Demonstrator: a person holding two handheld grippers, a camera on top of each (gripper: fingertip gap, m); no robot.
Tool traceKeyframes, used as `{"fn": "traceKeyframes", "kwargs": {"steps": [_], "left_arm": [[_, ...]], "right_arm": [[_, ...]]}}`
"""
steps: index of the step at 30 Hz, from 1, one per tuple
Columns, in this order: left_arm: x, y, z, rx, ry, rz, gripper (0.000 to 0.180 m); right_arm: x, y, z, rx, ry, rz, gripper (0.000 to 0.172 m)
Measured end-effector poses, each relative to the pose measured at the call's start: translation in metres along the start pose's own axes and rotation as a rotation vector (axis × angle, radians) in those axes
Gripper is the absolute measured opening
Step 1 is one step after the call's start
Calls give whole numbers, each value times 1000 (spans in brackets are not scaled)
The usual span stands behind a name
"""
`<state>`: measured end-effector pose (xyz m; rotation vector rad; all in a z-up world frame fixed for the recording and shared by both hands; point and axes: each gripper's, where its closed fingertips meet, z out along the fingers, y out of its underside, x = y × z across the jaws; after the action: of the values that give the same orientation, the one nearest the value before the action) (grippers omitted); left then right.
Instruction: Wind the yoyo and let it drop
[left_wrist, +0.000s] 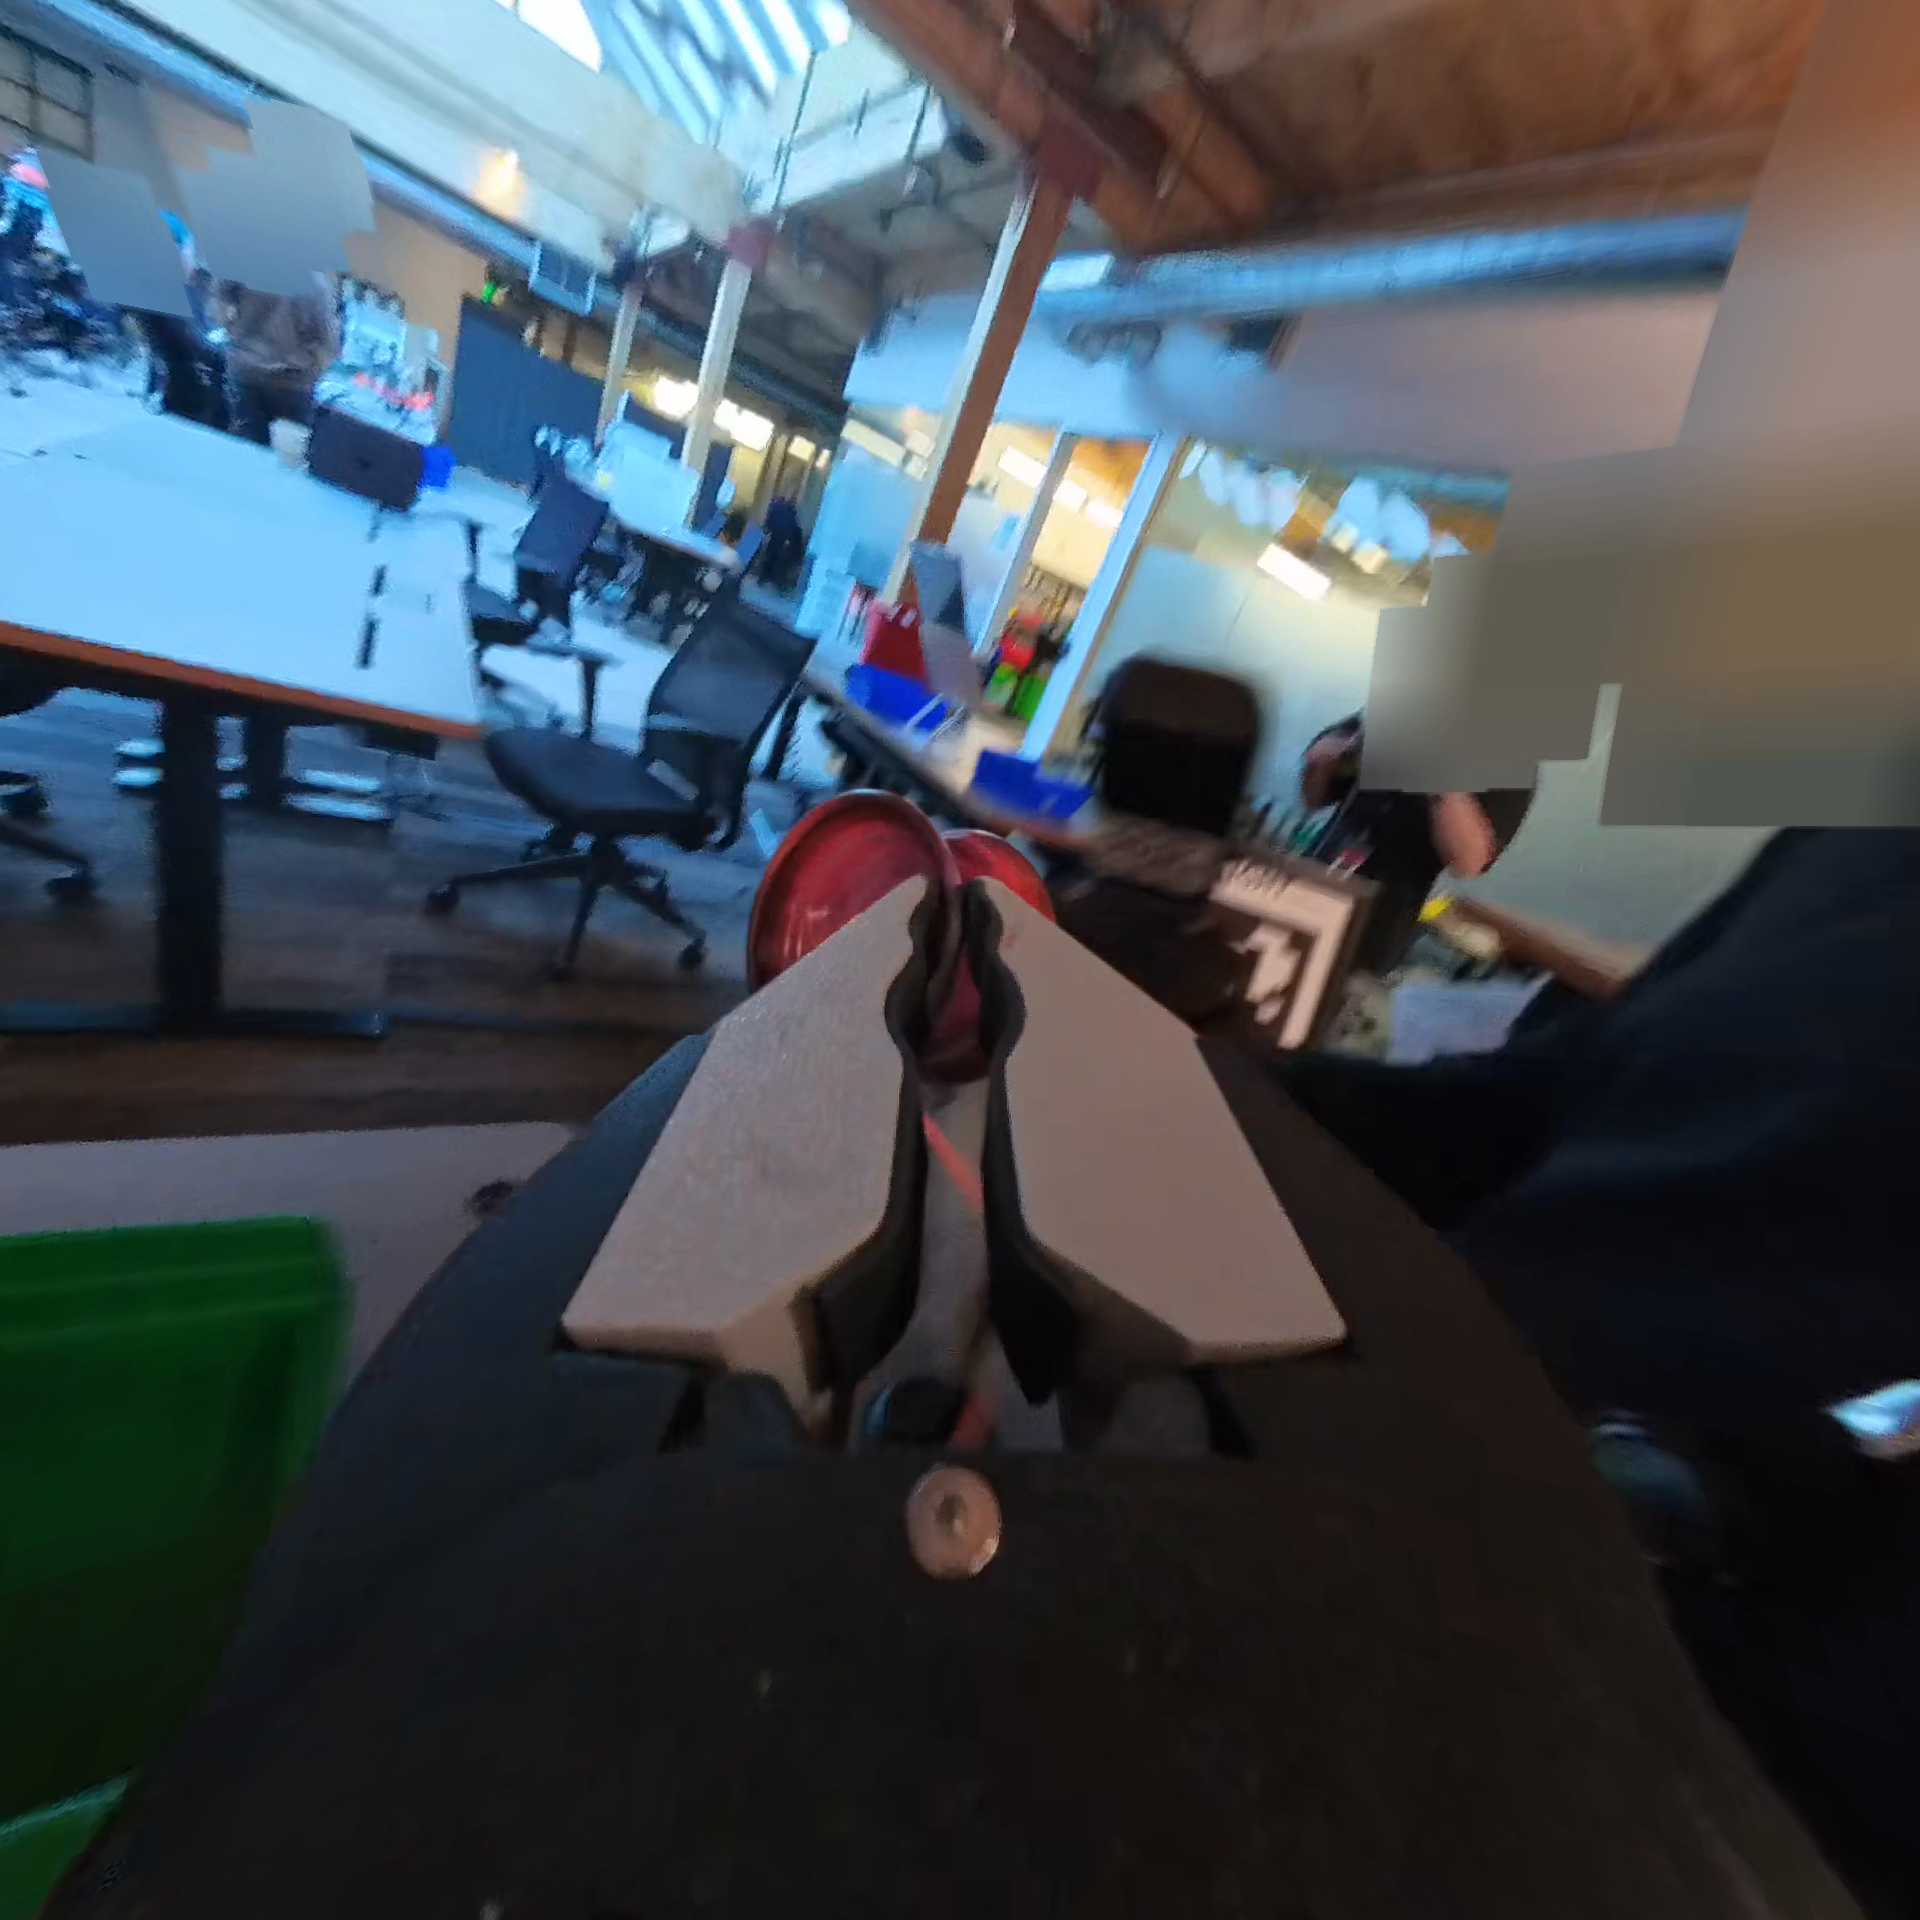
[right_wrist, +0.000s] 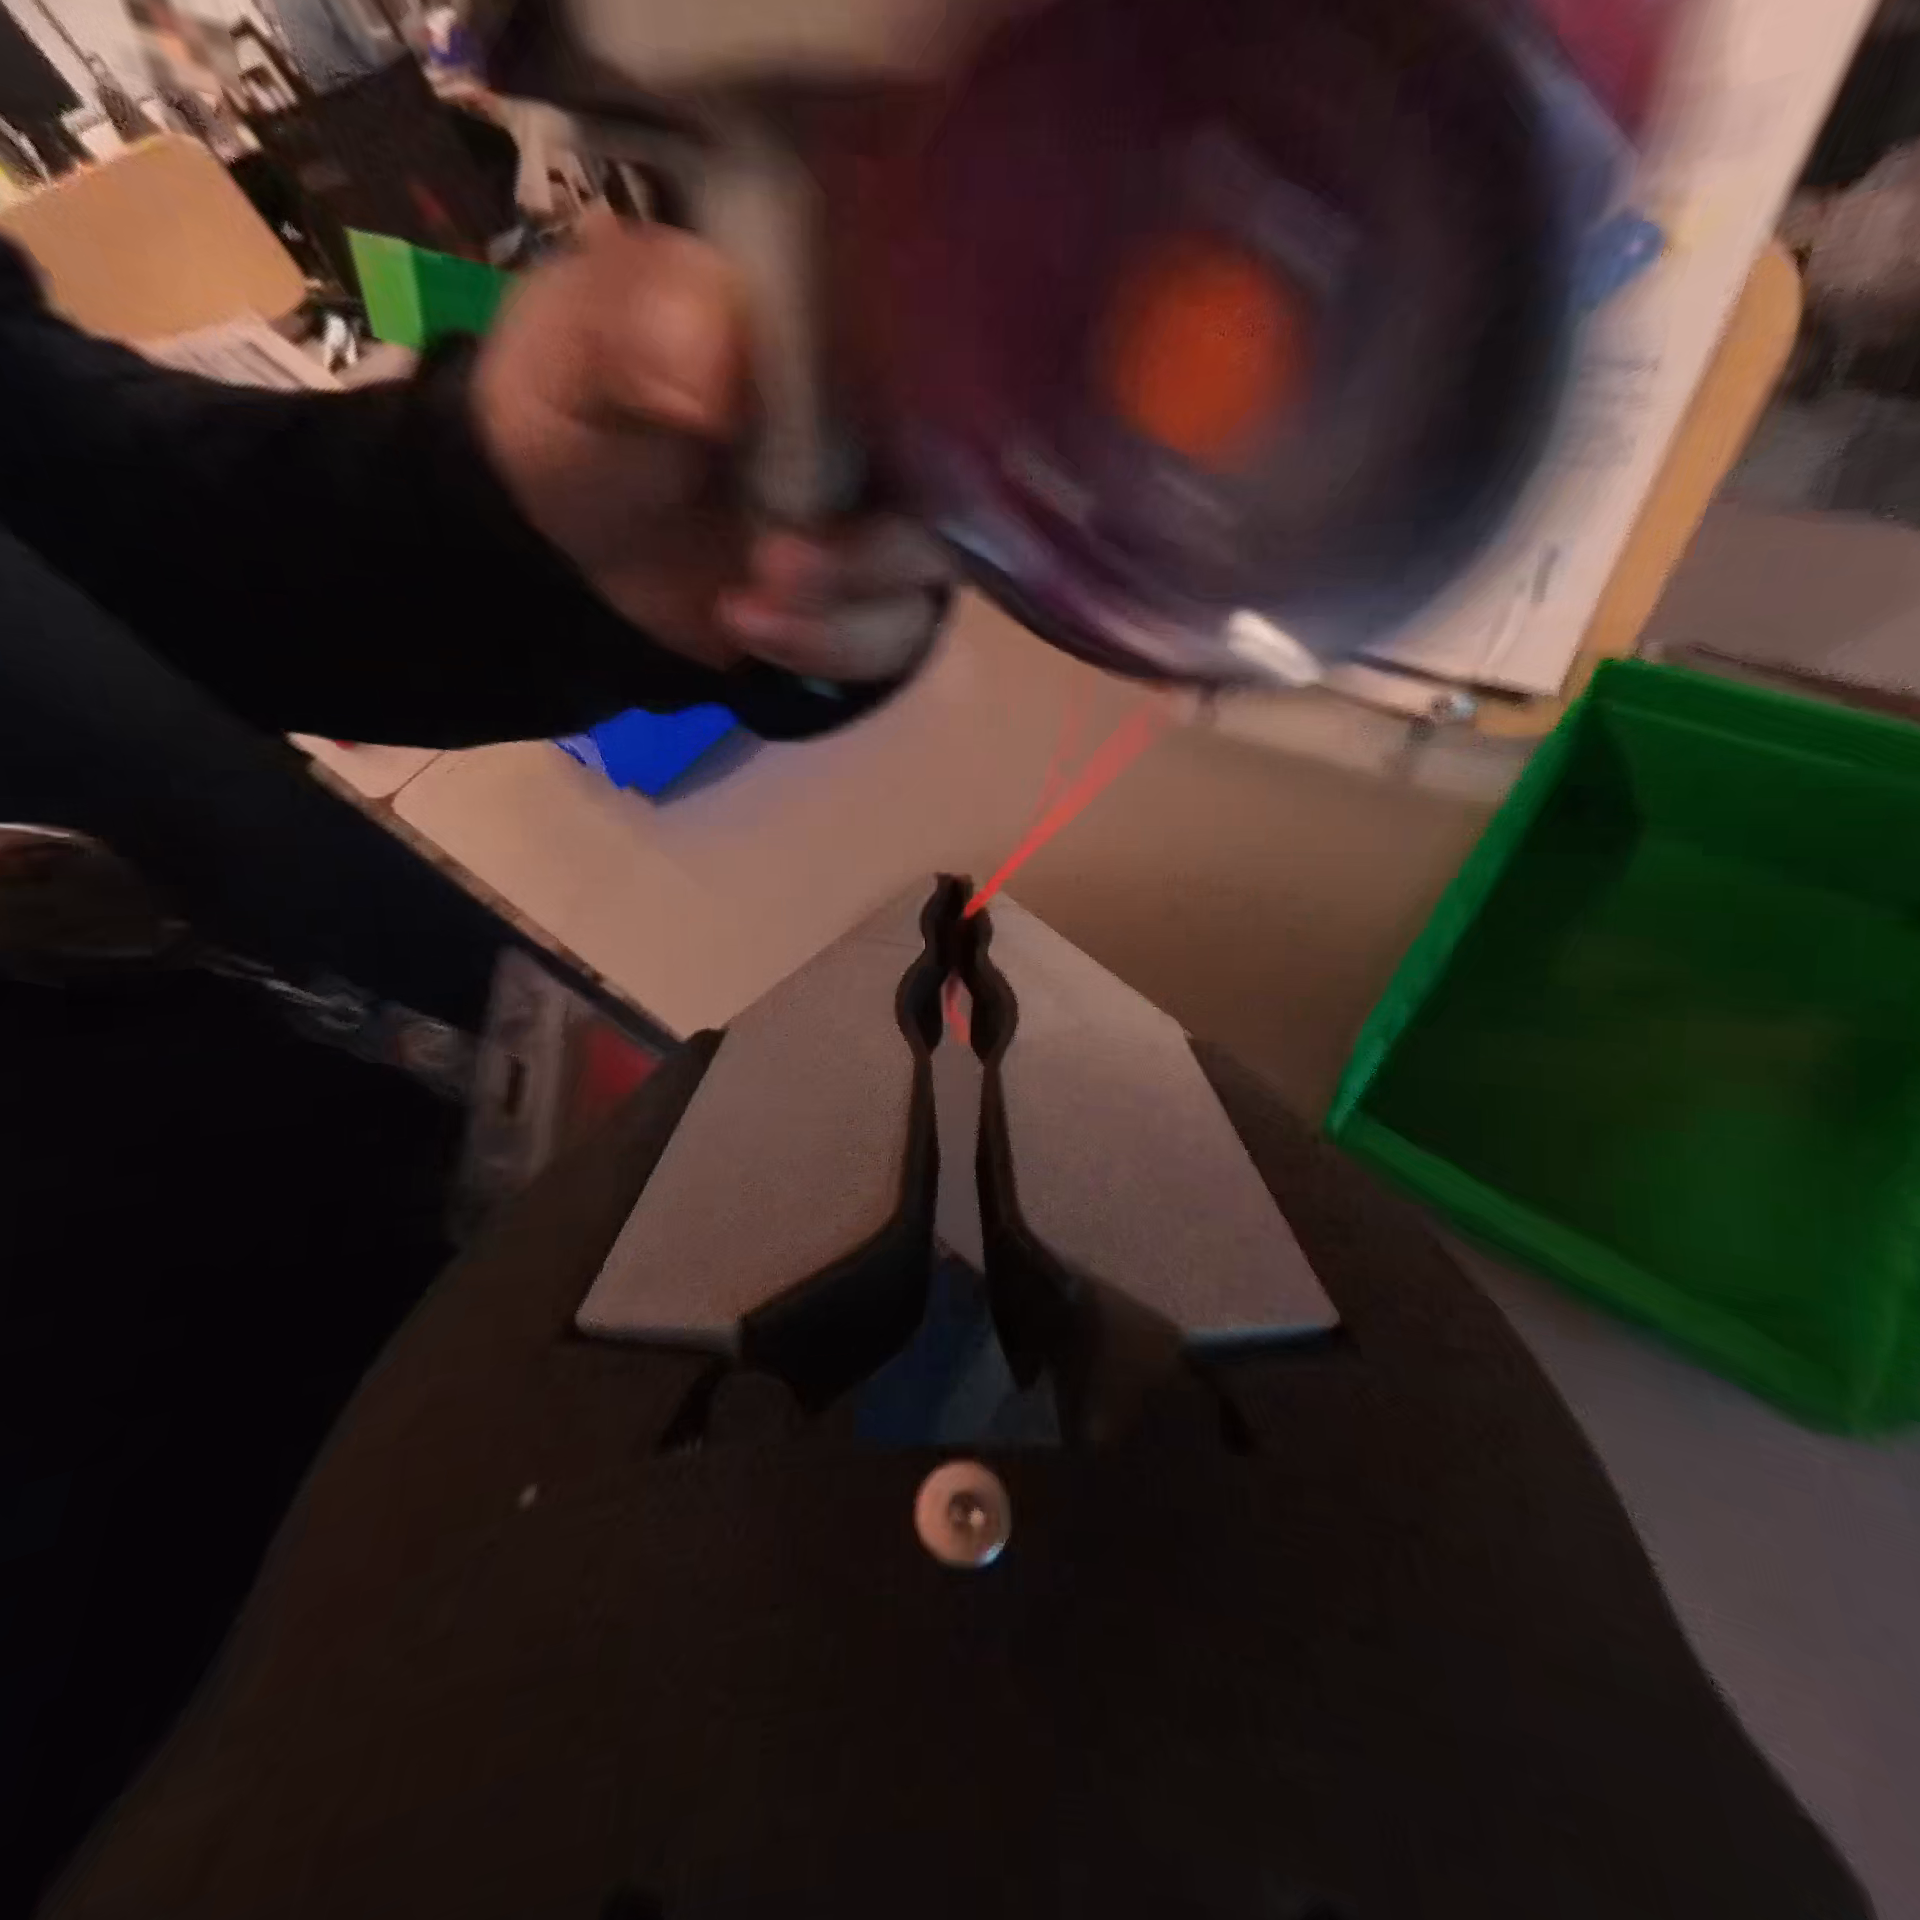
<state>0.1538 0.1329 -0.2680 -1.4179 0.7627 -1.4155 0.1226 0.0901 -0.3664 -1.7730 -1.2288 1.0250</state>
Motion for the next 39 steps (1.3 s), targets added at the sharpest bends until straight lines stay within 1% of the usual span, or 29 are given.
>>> {"fn": "traceKeyframes", "kwargs": {"steps": [2,5,7,9,11,12,13,15,18,20,23,26,29,33,35,37,39], "left_arm": [[-19,18,-8,-126,-53,79,1],[-38,46,-25,-277,-96,189,2],[-41,61,-36,-342,-76,227,2],[-32,67,-45,-343,3,185,2],[-19,65,-53,-299,101,113,2],[-12,58,-58,-246,149,82,2],[-9,51,-63,-199,166,49,2],[-12,36,-72,-98,154,-8,2],[-17,7,-84,87,118,-51,2],[-25,-3,-86,144,43,-42,2],[-49,-7,-82,151,-146,-10,2],[-72,-3,-76,99,-305,-1,1],[-91,6,-65,20,-482,58,1],[-104,14,-38,-43,-624,82,1],[-111,24,-22,-107,-667,88,1],[-115,35,-5,-150,-671,51,1],[-116,42,11,-152,-650,-10,1]], "right_arm": [[-11,-24,7,20,30,-43,0],[-15,-61,-4,82,17,-7,0],[0,-72,-11,64,91,-27,0],[30,-69,-17,6,193,-28,0],[57,-65,-20,-10,234,18,0],[70,-59,-19,-26,249,38,0],[79,-51,-15,-45,252,60,0],[86,-35,-1,-70,216,104,0],[70,-15,32,-99,100,133,0],[50,-14,54,-92,-5,130,0],[19,-26,69,-67,-171,64,0],[9,-47,58,-31,-281,-42,0],[17,-64,31,1,-369,-131,0],[46,-80,-7,60,-456,-192,0],[75,-84,-18,89,-470,-172,0],[109,-82,-24,107,-478,-117,0],[145,-68,-21,91,-472,-67,0]]}}
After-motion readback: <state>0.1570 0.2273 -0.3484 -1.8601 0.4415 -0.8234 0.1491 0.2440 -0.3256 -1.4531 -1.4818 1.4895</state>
